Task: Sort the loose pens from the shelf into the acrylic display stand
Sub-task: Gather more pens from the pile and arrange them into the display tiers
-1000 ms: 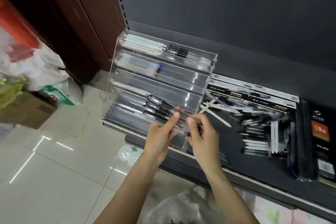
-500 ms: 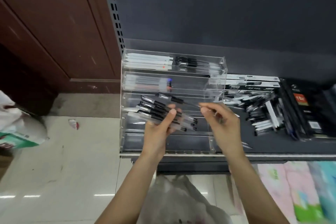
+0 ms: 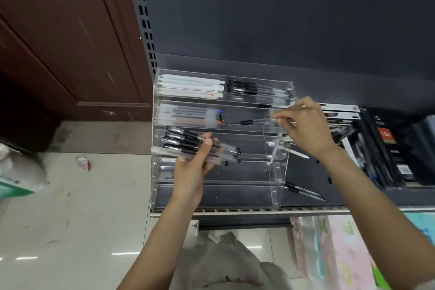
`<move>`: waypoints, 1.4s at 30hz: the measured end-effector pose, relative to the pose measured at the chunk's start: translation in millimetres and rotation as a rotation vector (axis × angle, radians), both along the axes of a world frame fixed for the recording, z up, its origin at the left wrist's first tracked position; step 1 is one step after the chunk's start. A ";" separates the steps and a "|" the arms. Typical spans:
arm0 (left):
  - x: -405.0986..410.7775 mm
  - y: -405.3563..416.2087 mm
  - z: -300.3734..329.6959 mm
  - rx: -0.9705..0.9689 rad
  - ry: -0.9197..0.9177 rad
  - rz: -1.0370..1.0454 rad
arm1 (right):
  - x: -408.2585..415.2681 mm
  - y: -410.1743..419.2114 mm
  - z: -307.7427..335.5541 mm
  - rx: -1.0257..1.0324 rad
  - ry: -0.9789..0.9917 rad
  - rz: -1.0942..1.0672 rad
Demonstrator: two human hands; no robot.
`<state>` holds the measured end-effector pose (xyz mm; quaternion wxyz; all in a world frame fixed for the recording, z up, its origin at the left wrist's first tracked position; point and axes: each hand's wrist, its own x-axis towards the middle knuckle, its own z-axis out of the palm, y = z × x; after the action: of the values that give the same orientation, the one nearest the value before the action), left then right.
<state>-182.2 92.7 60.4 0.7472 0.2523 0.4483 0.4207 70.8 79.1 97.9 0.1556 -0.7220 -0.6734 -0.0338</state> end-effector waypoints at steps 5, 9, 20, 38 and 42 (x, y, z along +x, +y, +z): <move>6.4 8.4 1.3 -0.008 0.021 0.015 | -6.8 22.1 20.3 -0.436 -0.294 0.137; 12.5 9.9 2.6 -0.015 0.034 0.009 | -8.3 33.2 19.6 -0.580 -0.486 0.220; 31.5 14.2 7.7 0.041 0.036 -0.053 | -69.0 0.3 16.5 -0.192 0.519 0.163; 33.4 10.2 5.5 0.015 0.008 -0.027 | 2.2 26.4 -5.6 -0.171 -0.305 0.193; 31.1 7.9 4.1 0.009 -0.005 -0.025 | -0.9 31.5 9.3 -0.426 -0.434 0.173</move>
<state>-151.1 100.6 64.5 0.7523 0.2603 0.4415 0.4140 69.8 110.6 107.2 -0.1441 -0.6543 -0.7417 -0.0317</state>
